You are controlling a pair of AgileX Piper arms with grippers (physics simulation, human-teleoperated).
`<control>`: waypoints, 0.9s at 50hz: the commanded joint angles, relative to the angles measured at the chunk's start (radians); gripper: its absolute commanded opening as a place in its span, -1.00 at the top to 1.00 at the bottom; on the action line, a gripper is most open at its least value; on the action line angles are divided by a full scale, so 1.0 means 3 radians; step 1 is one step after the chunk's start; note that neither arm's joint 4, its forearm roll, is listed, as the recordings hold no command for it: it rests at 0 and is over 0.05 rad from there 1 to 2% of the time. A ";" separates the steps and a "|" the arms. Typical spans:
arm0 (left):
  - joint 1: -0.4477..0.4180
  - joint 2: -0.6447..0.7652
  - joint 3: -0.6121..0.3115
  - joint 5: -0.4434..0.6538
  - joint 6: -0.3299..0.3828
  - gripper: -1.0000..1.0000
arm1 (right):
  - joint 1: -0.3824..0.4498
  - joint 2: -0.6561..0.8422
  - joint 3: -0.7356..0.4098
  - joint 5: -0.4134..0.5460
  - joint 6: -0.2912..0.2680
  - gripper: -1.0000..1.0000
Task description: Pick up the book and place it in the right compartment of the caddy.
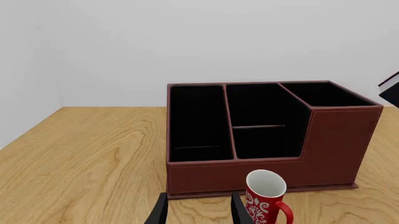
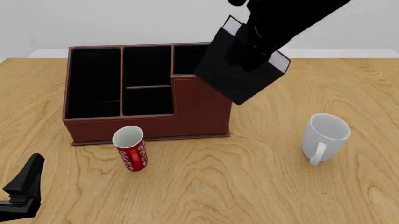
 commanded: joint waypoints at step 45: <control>0.0000 0.0000 0.0000 0.0000 0.0000 -1.00 | -0.0381 0.0804 -0.1467 0.0000 -0.0383 1.00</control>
